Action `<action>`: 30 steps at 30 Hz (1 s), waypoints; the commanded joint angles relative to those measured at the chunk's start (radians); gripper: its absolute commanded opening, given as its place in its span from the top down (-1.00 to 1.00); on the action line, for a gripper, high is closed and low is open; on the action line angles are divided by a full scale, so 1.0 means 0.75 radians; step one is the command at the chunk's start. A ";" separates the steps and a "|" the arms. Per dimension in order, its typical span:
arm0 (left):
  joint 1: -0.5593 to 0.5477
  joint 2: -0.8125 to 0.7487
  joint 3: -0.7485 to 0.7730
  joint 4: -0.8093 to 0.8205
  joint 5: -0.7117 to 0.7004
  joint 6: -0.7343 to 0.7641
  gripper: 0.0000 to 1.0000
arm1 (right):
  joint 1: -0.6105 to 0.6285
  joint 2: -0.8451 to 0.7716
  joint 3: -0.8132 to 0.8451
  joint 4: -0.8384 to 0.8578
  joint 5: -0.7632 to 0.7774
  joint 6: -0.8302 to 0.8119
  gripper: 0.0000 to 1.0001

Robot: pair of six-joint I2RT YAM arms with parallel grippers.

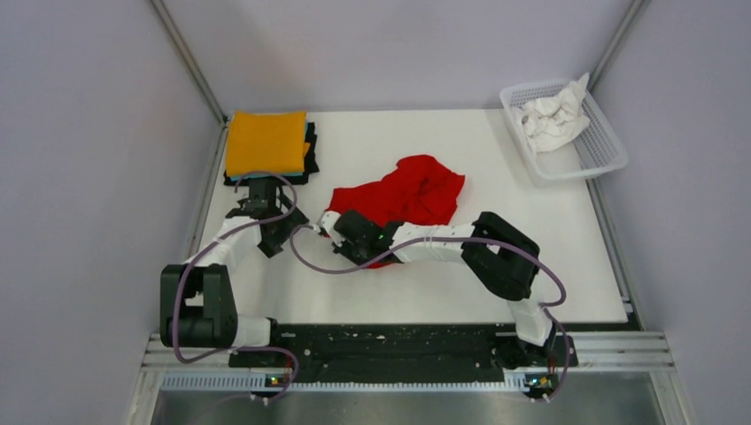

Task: Fold and stack the t-shirts
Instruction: Flatten out the tshirt

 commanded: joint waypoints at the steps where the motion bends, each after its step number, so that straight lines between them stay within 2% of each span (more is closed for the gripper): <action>1: 0.000 -0.052 -0.025 0.088 0.138 -0.001 -0.97 | -0.002 -0.195 -0.114 0.039 0.173 0.075 1.00; 4: -0.027 -0.031 -0.030 0.138 0.229 0.008 -0.95 | -0.050 -0.411 -0.222 0.082 0.177 0.184 1.00; 7: -0.086 0.033 0.003 0.136 0.233 0.001 -0.89 | -0.154 -0.585 -0.324 0.075 0.149 0.250 1.00; 10: -0.151 0.105 0.041 0.142 0.242 -0.001 -0.68 | -0.229 -0.748 -0.439 0.073 0.180 0.258 1.00; 13: -0.234 0.159 0.080 0.112 0.186 0.003 -0.61 | -0.313 -0.872 -0.507 0.059 0.228 0.281 1.00; 19: -0.300 0.252 0.148 0.055 -0.003 -0.033 -0.59 | -0.451 -1.002 -0.566 0.030 0.264 0.296 1.00; 24: -0.310 0.318 0.202 0.094 0.016 -0.025 -0.50 | -0.521 -1.056 -0.566 0.020 0.409 0.314 1.00; 30: -0.382 0.435 0.291 0.075 -0.005 -0.005 -0.28 | -0.623 -1.111 -0.578 0.033 0.396 0.370 1.00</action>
